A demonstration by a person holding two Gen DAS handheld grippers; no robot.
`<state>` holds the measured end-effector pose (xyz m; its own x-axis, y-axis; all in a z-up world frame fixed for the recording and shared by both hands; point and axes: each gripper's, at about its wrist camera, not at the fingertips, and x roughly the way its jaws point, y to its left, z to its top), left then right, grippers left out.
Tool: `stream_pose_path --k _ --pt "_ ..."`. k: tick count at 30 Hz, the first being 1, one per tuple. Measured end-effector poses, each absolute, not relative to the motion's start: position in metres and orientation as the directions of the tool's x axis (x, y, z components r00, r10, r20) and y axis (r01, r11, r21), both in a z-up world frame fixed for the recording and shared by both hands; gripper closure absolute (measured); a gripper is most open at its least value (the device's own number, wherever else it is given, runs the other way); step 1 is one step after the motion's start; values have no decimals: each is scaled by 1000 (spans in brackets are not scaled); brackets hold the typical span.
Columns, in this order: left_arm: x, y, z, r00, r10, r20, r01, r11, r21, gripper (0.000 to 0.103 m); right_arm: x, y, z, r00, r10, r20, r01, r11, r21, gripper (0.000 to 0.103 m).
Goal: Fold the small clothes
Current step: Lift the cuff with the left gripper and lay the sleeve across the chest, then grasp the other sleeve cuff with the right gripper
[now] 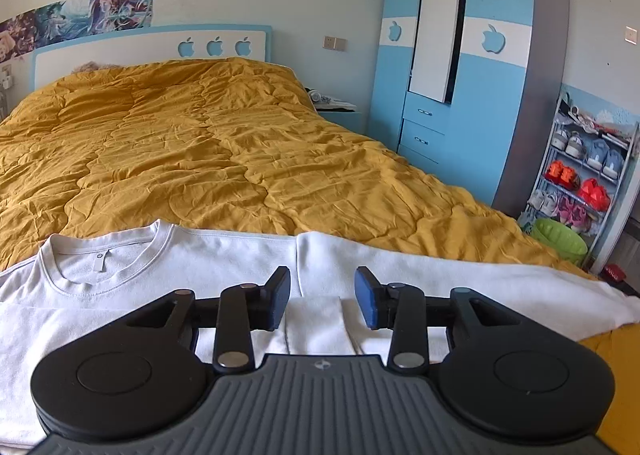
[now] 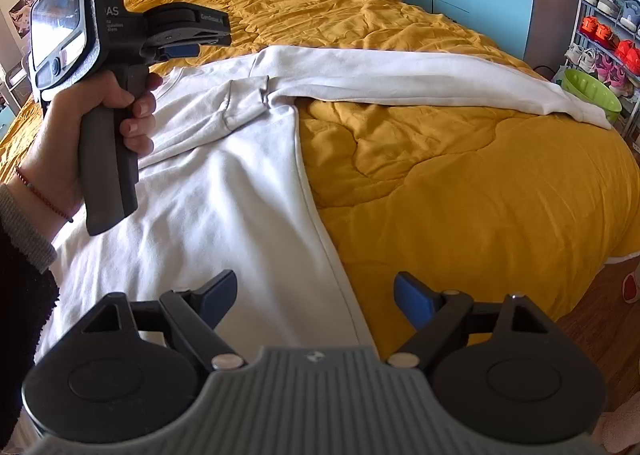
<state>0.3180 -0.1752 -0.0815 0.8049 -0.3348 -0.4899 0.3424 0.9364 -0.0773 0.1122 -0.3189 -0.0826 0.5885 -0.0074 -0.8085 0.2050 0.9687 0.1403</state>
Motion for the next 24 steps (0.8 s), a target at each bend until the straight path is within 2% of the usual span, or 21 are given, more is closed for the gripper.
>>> stream_pose_path --k 8,17,21,24 --pt "275 -134 -87 761 -294 -579 345 938 -24 50 110 -300 -78 595 5 -804 168 977 130 21" --pt "239 -29 -95 724 -102 -682 138 990 -1 49 109 -275 -79 601 28 -799 108 987 116 21" --pt "223 -3 -87 711 -83 -698 86 996 -30 49 110 -277 -79 620 50 -783 109 983 150 21" --pt "214 6 -83 690 -92 -718 52 996 -78 49 109 -290 -76 678 43 -734 131 975 178 21"
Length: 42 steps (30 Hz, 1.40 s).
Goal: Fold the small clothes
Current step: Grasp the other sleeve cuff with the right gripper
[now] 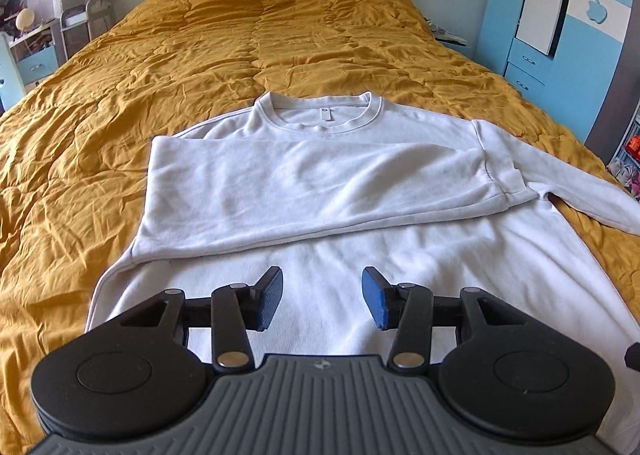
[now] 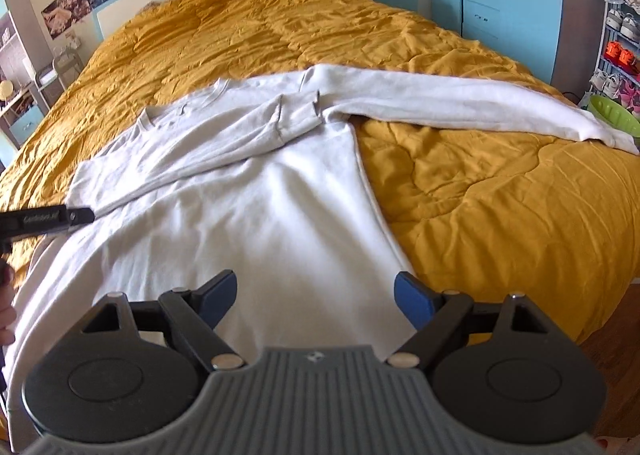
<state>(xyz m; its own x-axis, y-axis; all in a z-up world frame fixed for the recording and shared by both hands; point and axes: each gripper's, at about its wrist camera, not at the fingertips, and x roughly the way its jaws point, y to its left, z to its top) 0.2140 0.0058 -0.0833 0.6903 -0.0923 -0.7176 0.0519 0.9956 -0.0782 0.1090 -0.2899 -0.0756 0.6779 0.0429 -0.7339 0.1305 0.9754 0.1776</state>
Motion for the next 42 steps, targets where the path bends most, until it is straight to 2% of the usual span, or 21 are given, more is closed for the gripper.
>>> stream_pose_path --k 5,9,14,16,19,20,25,27,33,36,37,38,42 --pt "197 6 -81 661 -195 -724 69 977 -200 49 110 -355 -70 773 71 -631 175 931 320 21" --pt "193 -7 -81 641 -239 -729 104 969 -226 49 112 -424 -67 803 -54 -593 330 869 368 21" --pt "193 -22 -80 633 -234 -738 120 971 -205 49 121 -511 -72 783 -134 -607 481 750 454 21" --pt "192 -28 -80 633 -235 -738 125 971 -202 49 121 -536 -75 795 -160 -585 507 703 498 22" --pt "192 -33 -81 625 -225 -747 122 974 -192 49 126 -577 -87 784 -187 -593 567 603 560 41" --pt "193 -34 -81 622 -221 -751 119 975 -188 49 129 -587 -92 785 -182 -592 573 574 584 42" --pt "193 -34 -83 620 -189 -761 88 981 -173 49 141 -634 -124 769 -187 -612 632 369 681 42" --pt "192 -34 -85 624 -167 -764 66 985 -161 49 146 -648 -138 787 -169 -594 615 308 726 42" --pt "192 -36 -89 600 -138 -788 43 989 -141 49 166 -667 -152 804 -179 -567 594 261 761 44" --pt "193 -37 -92 587 -131 -799 34 990 -137 49 176 -668 -150 785 -207 -583 619 283 733 67" --pt "192 -37 -92 584 -127 -802 31 990 -134 49 178 -669 -150 786 -205 -583 618 288 732 87" --pt "192 -38 -93 581 -122 -805 29 991 -130 49 179 -670 -151 787 -195 -585 616 289 733 100" --pt "190 -38 -93 574 -102 -813 24 994 -108 49 176 -663 -138 811 -235 -536 585 325 743 100"
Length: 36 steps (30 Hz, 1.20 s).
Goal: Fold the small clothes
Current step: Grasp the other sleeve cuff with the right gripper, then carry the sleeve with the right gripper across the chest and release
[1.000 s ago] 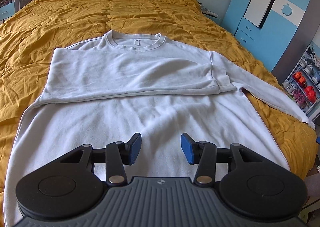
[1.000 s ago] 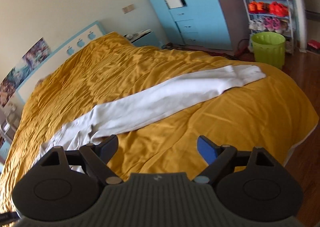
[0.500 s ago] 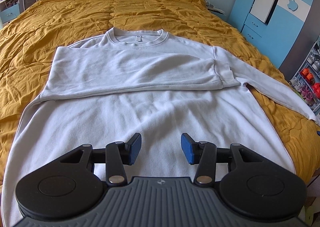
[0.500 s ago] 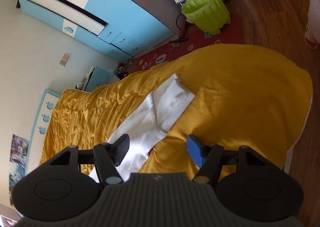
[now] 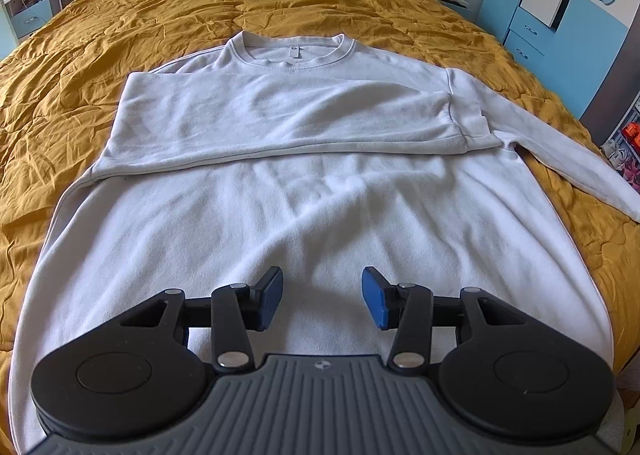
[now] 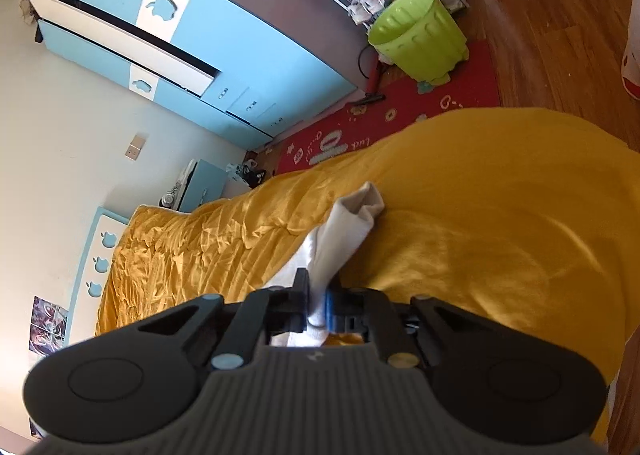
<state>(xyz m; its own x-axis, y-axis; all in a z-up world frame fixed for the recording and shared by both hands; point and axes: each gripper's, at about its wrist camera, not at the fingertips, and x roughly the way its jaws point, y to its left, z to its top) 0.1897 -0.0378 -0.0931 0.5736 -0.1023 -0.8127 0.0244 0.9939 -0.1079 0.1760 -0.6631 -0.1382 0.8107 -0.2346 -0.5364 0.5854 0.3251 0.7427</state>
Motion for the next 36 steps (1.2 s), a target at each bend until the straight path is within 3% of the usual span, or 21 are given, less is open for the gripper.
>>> stream_pose_path --k 5,14,21,28,36 --pt "185 -29 -91 576 -96 -812 11 994 -110 49 184 -636 -88 864 -240 -442 501 482 719 101" --pt "177 -1 -88 566 -91 -819 -34 990 -134 49 215 -537 44 948 -88 -305 269 735 622 101" --pt "170 31 -82 572 -74 -817 -85 985 -149 49 246 -427 113 956 -3 -295 161 844 512 101" --pt "163 72 -81 570 -45 -820 -143 978 -153 49 280 -283 124 944 71 -323 45 940 338 101" --pt "149 124 -81 574 0 -819 -239 956 -168 49 314 -121 78 907 181 -380 -120 977 179 101"
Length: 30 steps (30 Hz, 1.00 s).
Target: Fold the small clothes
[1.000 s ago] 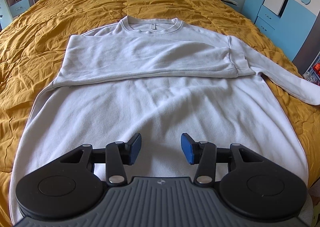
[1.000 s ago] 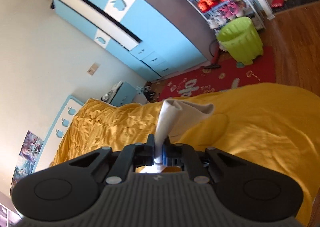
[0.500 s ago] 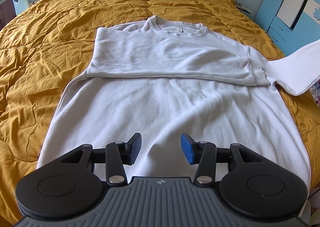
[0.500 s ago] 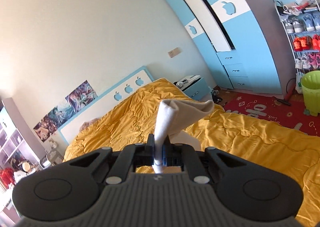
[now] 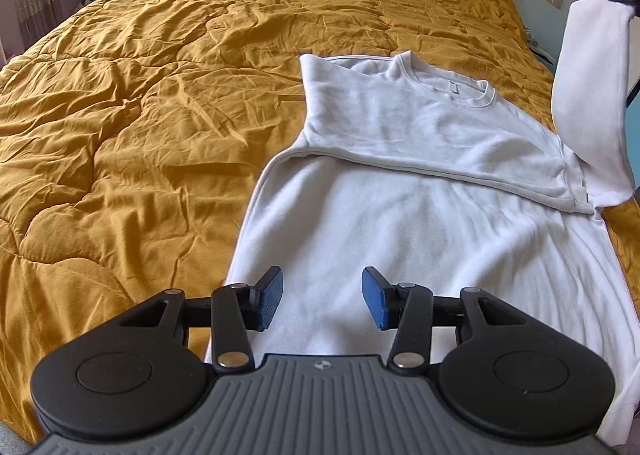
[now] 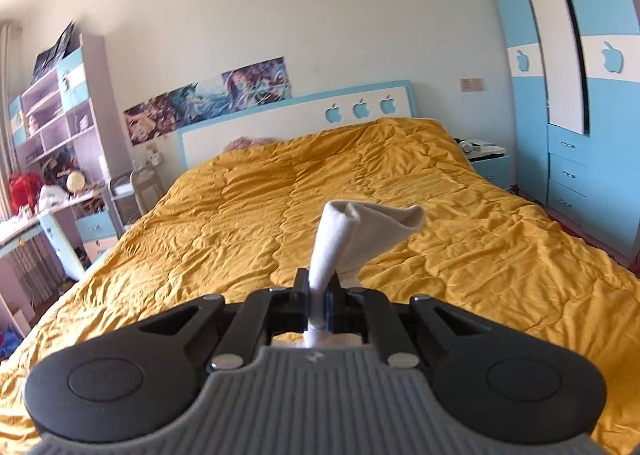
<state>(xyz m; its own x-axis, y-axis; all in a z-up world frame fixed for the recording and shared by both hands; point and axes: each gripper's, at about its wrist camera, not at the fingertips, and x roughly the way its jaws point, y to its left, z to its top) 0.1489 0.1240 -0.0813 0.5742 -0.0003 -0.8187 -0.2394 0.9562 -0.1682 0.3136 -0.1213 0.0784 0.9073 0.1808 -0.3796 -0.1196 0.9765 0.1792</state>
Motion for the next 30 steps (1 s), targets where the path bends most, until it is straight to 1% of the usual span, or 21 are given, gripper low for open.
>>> stream_pose_path --k 5,8,12,16,17,18,19,20,21,23,27,29,30 --pt "145 149 -84 575 27 -818 -286 943 -169 49 324 -23 16 852 235 -468 -270 963 -8 101" --pt "145 159 -85 573 37 -818 -305 937 -171 49 323 16 -28 820 255 -512 -358 927 -110 101" --pt "145 168 -89 569 48 -821 -327 929 -172 49 315 57 -75 799 265 -539 -430 879 -206 101" --pt "147 174 -93 560 55 -826 -341 925 -169 49 305 81 -104 772 284 -569 -503 820 -273 101" --pt "147 174 -94 558 56 -828 -343 924 -169 49 301 88 -111 762 282 -583 -524 798 -298 97" --pt "148 174 -95 553 56 -831 -346 923 -168 49 301 92 -116 734 285 -616 -555 774 -304 93" --pt "148 175 -96 551 55 -833 -348 922 -168 49 302 95 -122 690 298 -660 -599 746 -290 79" --pt "149 174 -97 549 54 -834 -347 923 -168 49 301 95 -124 654 317 -687 -631 730 -263 59" --pt "148 173 -97 550 52 -833 -344 924 -169 49 299 92 -124 637 340 -692 -646 725 -239 53" --pt "148 171 -97 554 51 -831 -335 927 -167 49 286 75 -116 619 394 -679 -665 723 -187 52" --pt "144 167 -98 567 28 -823 -291 942 -168 49 251 16 -83 594 441 -673 -646 760 -73 51" --pt "142 166 -100 569 16 -822 -279 944 -174 49 224 -32 -61 596 460 -658 -607 794 5 45" --pt "141 166 -101 571 11 -821 -275 945 -179 49 212 -56 -51 604 470 -644 -583 811 46 43"
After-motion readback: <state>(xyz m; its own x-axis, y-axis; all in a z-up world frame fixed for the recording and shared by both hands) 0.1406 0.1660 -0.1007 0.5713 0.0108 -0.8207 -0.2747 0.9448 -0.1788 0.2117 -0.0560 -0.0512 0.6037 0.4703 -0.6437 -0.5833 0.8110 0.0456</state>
